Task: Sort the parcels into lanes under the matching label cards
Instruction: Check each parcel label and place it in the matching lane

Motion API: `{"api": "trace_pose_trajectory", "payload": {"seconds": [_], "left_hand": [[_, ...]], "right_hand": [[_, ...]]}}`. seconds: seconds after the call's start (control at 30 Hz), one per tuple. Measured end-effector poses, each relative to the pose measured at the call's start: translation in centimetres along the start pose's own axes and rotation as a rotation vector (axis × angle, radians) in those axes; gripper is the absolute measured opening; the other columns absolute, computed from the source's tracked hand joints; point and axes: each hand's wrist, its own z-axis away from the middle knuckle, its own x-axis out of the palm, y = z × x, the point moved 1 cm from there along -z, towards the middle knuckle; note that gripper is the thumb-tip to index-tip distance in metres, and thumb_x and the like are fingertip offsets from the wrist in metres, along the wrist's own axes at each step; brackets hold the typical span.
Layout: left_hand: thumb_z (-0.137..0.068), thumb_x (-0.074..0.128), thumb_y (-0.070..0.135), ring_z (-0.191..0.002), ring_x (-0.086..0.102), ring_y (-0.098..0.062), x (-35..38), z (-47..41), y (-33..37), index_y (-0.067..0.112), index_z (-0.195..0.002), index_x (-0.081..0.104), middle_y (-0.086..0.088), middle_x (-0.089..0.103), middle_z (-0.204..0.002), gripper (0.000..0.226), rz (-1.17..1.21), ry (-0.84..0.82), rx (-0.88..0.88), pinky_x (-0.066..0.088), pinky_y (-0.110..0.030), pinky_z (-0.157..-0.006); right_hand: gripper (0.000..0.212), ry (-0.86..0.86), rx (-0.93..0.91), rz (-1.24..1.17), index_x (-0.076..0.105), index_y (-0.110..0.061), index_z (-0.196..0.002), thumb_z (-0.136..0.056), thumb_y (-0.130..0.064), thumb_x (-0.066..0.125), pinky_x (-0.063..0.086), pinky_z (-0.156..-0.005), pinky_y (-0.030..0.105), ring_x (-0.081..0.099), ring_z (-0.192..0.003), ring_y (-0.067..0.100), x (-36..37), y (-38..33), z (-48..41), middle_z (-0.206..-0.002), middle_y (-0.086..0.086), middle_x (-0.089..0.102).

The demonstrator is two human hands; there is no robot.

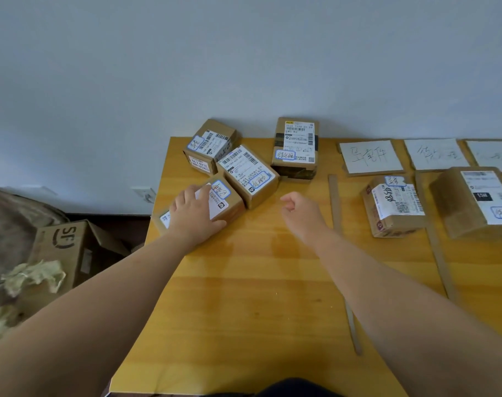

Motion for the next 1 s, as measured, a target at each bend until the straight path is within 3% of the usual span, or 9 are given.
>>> {"api": "trace_pose_trajectory", "payload": {"seconds": [0.13, 0.33, 0.5, 0.67, 0.83, 1.0], "left_hand": [[-0.077, 0.066, 0.059, -0.145, 0.012, -0.037, 0.3, -0.6, -1.6, 0.023, -0.153, 0.003, -0.016, 0.010, -0.158, 0.105, -0.060, -0.066, -0.055, 0.015, -0.049, -0.115], [-0.071, 0.069, 0.065, -0.146, 0.013, -0.037, -0.1, -2.7, -1.2, 0.018, -0.153, -0.005, -0.018, 0.009, -0.159, 0.120, -0.161, -0.137, -0.029, 0.016, -0.050, -0.116], [-0.069, 0.072, 0.061, -0.136, 0.030, -0.037, 1.1, -2.3, -1.5, 0.021, -0.152, -0.007, -0.018, 0.029, -0.148, 0.121, -0.191, -0.132, -0.053, 0.027, -0.054, -0.109], [-0.068, 0.064, 0.069, -0.132, 0.033, -0.032, 1.9, 0.3, -2.0, 0.009, -0.152, -0.005, -0.012, 0.031, -0.146, 0.124, -0.196, -0.083, -0.055, 0.034, -0.046, -0.103], [-0.064, 0.068, 0.067, -0.132, 0.033, -0.031, -1.0, 2.7, -1.0, 0.012, -0.151, 0.009, -0.009, 0.032, -0.145, 0.118, -0.118, 0.037, 0.073, 0.029, -0.045, -0.108], [-0.065, 0.071, 0.055, -0.138, 0.025, -0.030, -5.9, 3.9, 3.7, 0.013, -0.150, 0.009, -0.008, 0.026, -0.149, 0.113, -0.263, 0.164, 0.360, 0.014, -0.045, -0.116]], "right_hand": [[0.036, -0.036, 0.035, 0.025, 0.051, -0.016, -0.133, -0.097, -0.015, 0.046, 0.044, -0.091, 0.028, 0.053, -0.115, 0.019, 0.8, 0.0, 0.1, -0.128, 0.006, 0.056], [0.036, -0.032, 0.006, 0.046, 0.052, -0.015, -0.132, -0.096, -0.017, 0.047, 0.041, -0.082, 0.024, 0.052, -0.103, 0.012, 0.7, -1.2, -0.3, -0.127, 0.003, 0.058], [0.034, -0.038, 0.029, -0.011, 0.054, -0.014, -0.130, -0.096, -0.015, 0.048, 0.038, -0.082, 0.022, 0.051, -0.109, 0.012, 0.9, -0.9, -0.1, -0.128, 0.003, 0.057], [0.031, -0.063, 0.045, 0.003, 0.056, -0.015, -0.126, -0.096, -0.015, 0.049, 0.038, -0.085, 0.023, 0.051, -0.112, 0.015, 1.0, 0.1, 0.7, -0.124, 0.003, 0.057], [0.029, -0.061, -0.025, -0.013, 0.056, -0.015, -0.125, -0.097, -0.021, 0.050, 0.041, -0.086, 0.026, 0.049, -0.104, 0.012, -0.9, -1.1, 1.5, -0.120, 0.001, 0.056], [0.023, -0.060, -0.072, -0.226, 0.054, -0.027, -0.112, -0.095, -0.042, 0.051, 0.047, -0.100, 0.043, 0.056, -0.110, 0.015, -4.8, -2.9, 2.9, -0.112, -0.010, 0.058]]}}
